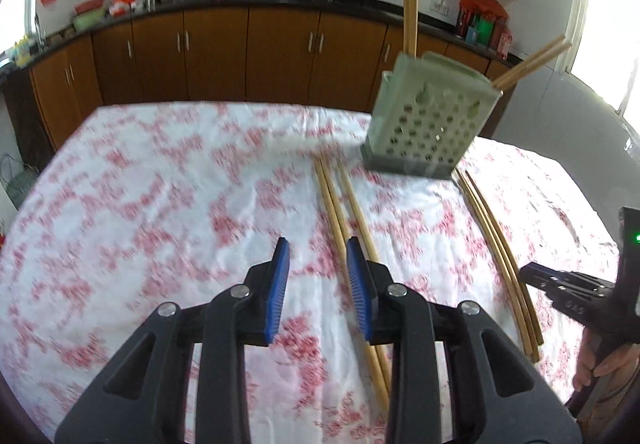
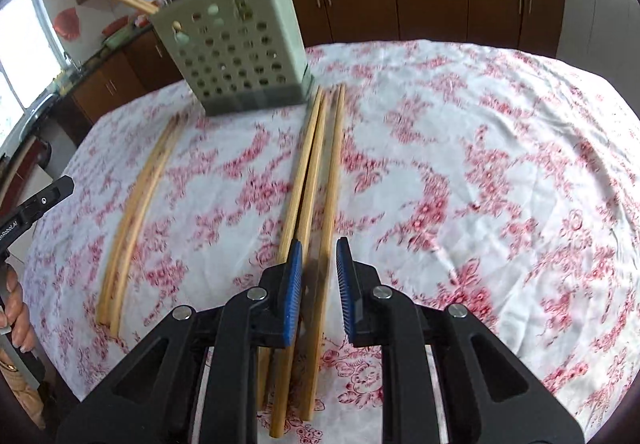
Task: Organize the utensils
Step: 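Close the left tool on a bamboo chopstick while the right tool grasps another, then hold the grasped chopsticks in both tools above the table, then lift both held chopsticks upright and carry them over the green holder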
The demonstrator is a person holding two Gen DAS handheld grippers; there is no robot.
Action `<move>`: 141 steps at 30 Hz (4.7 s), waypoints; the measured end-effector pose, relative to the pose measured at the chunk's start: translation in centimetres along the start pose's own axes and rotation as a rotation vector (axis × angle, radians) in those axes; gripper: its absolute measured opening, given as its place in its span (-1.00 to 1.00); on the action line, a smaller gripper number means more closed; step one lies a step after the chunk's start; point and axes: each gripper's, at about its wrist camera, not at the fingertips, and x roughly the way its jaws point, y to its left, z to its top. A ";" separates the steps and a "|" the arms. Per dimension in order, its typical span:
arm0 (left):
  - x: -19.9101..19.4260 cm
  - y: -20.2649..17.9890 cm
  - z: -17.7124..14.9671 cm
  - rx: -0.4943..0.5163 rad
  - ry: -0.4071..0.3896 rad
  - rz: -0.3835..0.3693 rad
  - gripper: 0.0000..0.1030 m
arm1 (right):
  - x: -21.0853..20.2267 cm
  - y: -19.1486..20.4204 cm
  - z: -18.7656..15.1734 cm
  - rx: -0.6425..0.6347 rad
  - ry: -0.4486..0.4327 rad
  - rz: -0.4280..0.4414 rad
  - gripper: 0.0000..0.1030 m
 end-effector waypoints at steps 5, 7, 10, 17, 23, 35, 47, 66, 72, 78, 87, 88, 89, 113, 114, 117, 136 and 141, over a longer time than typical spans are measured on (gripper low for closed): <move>1.4 -1.0 -0.9 0.001 0.047 -0.033 -0.58 | -0.2 -2.1 0.3 0.046 -0.034 -0.105 -0.86; 2.0 -1.4 -1.3 0.015 0.067 -0.039 -0.64 | -0.3 -2.8 0.4 0.060 -0.035 -0.102 -0.86; 2.8 -2.3 -1.8 0.039 0.099 -0.035 -0.71 | -0.5 -2.8 0.1 0.037 -0.038 -0.111 -0.86; 3.9 -3.1 -3.0 0.083 0.134 0.003 -0.74 | -0.4 -2.7 0.2 0.029 -0.038 -0.108 -0.86; 4.5 -3.5 -3.3 0.092 0.138 0.023 -0.75 | -0.7 -2.5 -0.2 0.020 -0.028 -0.085 -0.85; 5.7 2.0 -0.8 0.025 0.109 0.166 -0.77 | 0.8 -4.3 1.4 0.009 -0.061 -0.195 -0.85; 5.8 3.4 -0.4 -0.024 0.101 0.136 -0.77 | 1.3 -5.6 2.0 0.037 -0.074 -0.193 -0.84; 5.8 3.8 -0.7 -0.047 0.097 0.114 -0.77 | 1.0 -4.9 1.7 0.038 -0.076 -0.194 -0.83; 5.8 3.8 -0.7 -0.050 0.097 0.112 -0.77 | 1.0 -4.9 1.7 0.038 -0.076 -0.194 -0.83; 5.8 3.7 -0.7 -0.050 0.097 0.113 -0.77 | 1.0 -4.9 1.7 0.038 -0.076 -0.194 -0.83; 5.8 3.8 -0.7 -0.051 0.098 0.112 -0.77 | 1.0 -4.9 1.7 0.037 -0.076 -0.194 -0.83; 5.8 3.8 -0.7 -0.051 0.098 0.112 -0.77 | 1.0 -4.9 1.7 0.037 -0.076 -0.194 -0.83; 5.8 3.7 -0.6 -0.051 0.098 0.111 -0.77 | 1.0 -4.9 1.7 0.037 -0.076 -0.194 -0.83; 5.8 3.7 -0.6 -0.053 0.099 0.108 -0.77 | 1.0 -4.9 1.7 0.036 -0.075 -0.193 -0.82; 5.8 3.7 -0.6 -0.053 0.099 0.108 -0.77 | 1.0 -4.9 1.7 0.036 -0.075 -0.193 -0.82; 5.8 3.7 -0.6 -0.054 0.100 0.106 -0.77 | 1.0 -4.9 1.7 0.036 -0.075 -0.193 -0.82; 5.1 2.6 -1.3 0.028 0.113 0.144 -0.77 | 0.1 -4.9 0.4 0.046 -0.076 -0.176 -0.82; 4.6 1.2 -2.2 0.074 0.115 0.178 -0.84 | -0.5 -5.2 -0.2 0.072 -0.082 -0.157 -0.83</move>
